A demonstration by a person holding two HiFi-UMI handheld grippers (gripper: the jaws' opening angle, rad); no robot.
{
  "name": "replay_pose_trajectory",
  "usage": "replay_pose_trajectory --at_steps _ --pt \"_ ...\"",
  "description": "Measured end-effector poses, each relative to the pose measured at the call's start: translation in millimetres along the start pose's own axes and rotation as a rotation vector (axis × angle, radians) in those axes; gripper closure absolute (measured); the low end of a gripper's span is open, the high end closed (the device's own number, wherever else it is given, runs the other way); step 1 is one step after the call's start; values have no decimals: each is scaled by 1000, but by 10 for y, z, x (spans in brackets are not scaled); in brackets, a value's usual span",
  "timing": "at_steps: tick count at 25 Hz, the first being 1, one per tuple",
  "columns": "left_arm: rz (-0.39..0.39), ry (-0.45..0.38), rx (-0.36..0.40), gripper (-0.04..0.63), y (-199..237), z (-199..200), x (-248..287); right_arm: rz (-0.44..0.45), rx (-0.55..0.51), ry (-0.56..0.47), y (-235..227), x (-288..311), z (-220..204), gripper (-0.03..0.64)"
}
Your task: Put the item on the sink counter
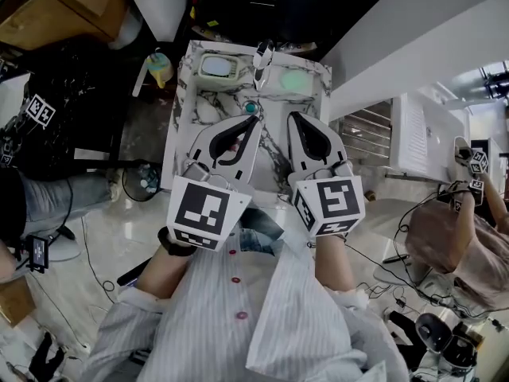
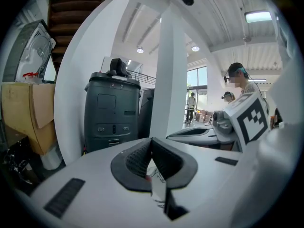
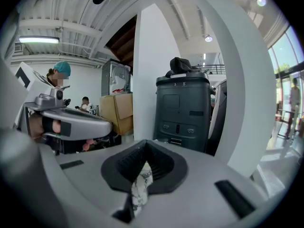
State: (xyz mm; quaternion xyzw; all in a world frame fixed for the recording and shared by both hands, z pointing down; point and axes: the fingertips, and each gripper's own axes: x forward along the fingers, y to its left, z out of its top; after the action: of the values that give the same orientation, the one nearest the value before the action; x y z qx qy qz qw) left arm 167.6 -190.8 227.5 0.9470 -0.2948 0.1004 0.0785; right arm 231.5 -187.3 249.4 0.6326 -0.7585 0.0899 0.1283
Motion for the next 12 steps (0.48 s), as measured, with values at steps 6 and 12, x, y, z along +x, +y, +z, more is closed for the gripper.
replay_pose_trajectory --at_steps 6,12 --pt "4 20 -9 580 140 -46 131 0 -1 24 -99 161 -36 607" --pt "4 37 -19 580 237 -124 264 -4 -18 51 -259 304 -123 607"
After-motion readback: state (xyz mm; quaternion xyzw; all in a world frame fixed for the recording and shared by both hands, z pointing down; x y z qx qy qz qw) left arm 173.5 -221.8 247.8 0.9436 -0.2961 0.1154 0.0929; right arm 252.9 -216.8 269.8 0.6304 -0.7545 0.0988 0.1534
